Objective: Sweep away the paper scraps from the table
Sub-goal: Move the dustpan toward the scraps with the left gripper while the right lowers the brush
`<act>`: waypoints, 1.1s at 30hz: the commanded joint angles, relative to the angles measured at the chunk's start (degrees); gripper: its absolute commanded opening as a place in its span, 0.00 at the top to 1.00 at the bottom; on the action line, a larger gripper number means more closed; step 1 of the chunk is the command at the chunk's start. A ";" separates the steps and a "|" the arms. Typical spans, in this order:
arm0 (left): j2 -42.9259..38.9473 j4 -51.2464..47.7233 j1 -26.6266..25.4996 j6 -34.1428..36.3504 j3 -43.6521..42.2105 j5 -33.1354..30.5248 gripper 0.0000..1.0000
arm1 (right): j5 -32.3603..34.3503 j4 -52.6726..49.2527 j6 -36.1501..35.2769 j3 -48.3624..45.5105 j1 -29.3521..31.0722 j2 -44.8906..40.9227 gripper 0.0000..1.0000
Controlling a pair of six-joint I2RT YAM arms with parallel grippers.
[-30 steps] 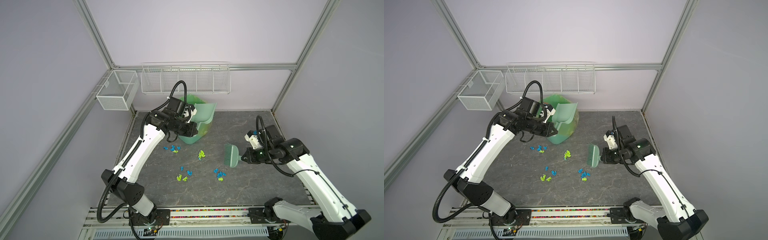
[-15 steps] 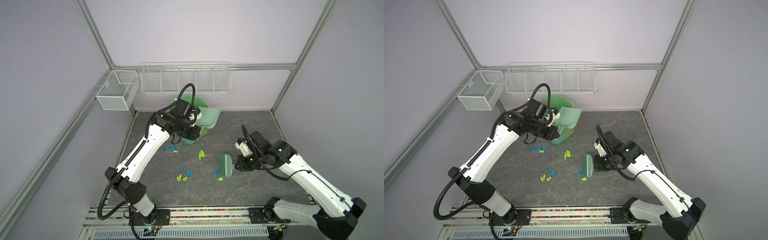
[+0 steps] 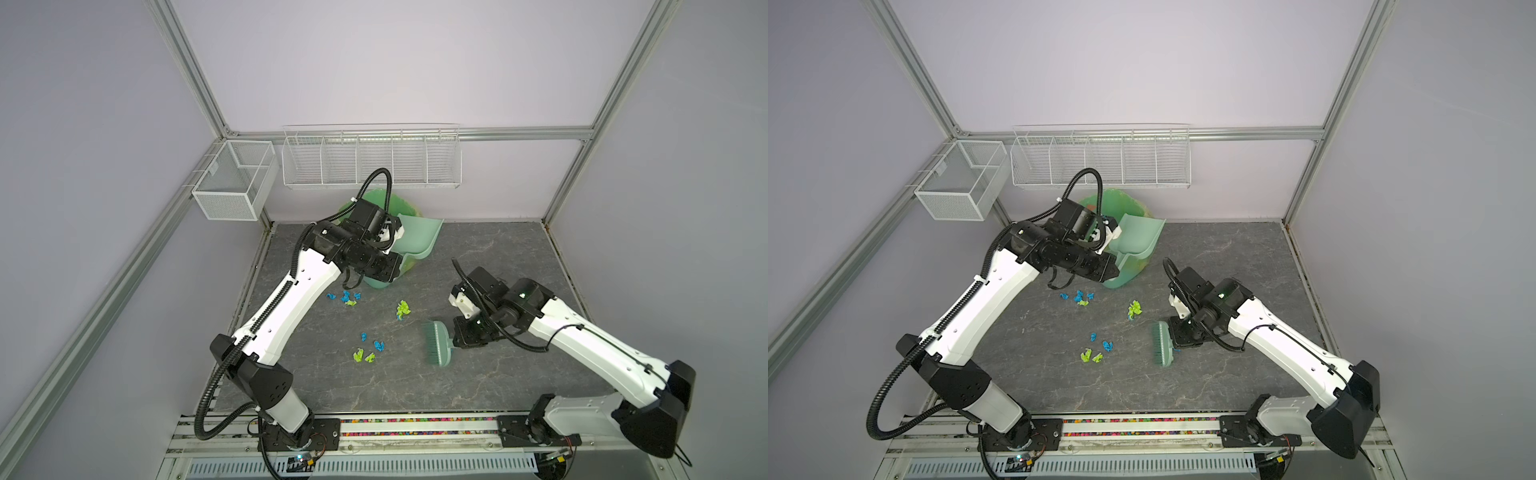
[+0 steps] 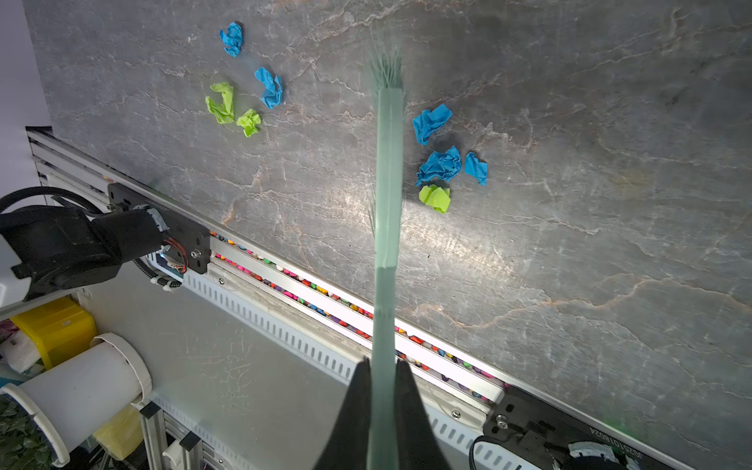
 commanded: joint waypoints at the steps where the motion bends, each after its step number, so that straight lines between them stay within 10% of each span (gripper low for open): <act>1: -1.45 -1.84 -0.28 1.22 0.63 -1.44 1.00 | -2.76 1.53 -1.09 0.36 0.36 2.59 0.93; 33: -2.82 -0.12 -9.08 0.72 -4.45 -4.80 1.00 | 9.59 -11.40 -20.46 1.75 -26.21 8.32 0.93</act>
